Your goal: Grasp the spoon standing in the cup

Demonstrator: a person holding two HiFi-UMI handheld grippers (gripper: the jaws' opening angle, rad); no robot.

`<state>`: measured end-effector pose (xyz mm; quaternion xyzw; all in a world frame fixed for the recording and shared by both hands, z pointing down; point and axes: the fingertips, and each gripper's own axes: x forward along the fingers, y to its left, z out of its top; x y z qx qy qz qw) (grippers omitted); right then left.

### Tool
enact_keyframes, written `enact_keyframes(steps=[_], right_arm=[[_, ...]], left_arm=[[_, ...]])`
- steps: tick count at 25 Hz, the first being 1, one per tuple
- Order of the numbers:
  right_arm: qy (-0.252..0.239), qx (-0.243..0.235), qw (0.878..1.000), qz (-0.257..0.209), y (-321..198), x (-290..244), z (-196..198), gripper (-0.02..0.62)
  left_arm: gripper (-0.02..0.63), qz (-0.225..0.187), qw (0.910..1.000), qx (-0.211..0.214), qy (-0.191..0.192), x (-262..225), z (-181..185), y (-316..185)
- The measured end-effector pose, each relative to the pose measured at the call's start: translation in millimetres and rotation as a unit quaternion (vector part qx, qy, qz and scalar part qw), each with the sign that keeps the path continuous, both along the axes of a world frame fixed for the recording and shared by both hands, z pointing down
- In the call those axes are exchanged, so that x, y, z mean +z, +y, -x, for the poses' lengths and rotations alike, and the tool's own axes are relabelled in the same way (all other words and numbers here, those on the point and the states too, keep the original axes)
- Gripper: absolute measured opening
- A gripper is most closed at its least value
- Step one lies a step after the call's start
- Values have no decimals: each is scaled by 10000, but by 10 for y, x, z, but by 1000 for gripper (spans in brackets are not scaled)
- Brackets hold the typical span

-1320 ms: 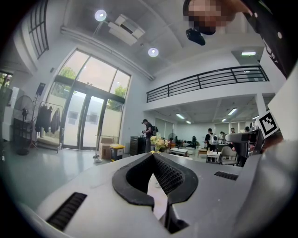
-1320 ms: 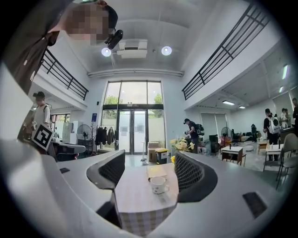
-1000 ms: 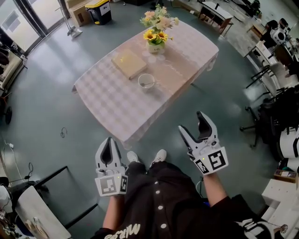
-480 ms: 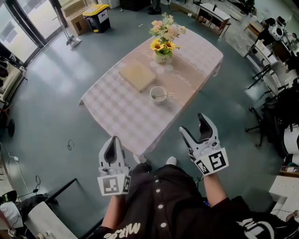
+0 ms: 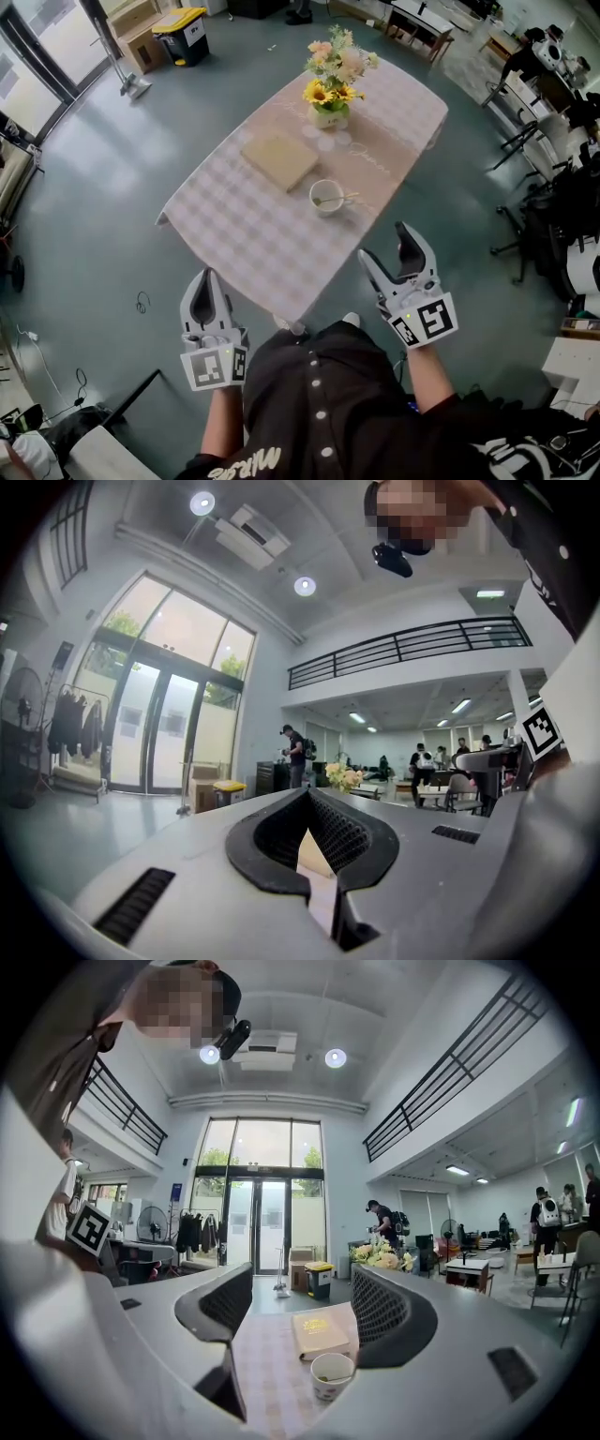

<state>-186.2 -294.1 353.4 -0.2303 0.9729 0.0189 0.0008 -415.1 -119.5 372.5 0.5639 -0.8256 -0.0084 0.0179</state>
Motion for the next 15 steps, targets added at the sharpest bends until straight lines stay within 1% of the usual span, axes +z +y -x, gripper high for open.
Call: enact_keyframes(steps=[6,11,15], right_arm=[[105,337,9991,223,-168,186,13,302],[242,249,9971,677,-524,590,141,295],[718,19,9944,776,-771,958,222,293]], left_arm=[[17,119,9995,288,111,109,59,-137],[17,235,9991,294,181,227,58,-320],[17,360,9989,205,232,266,14,-452]])
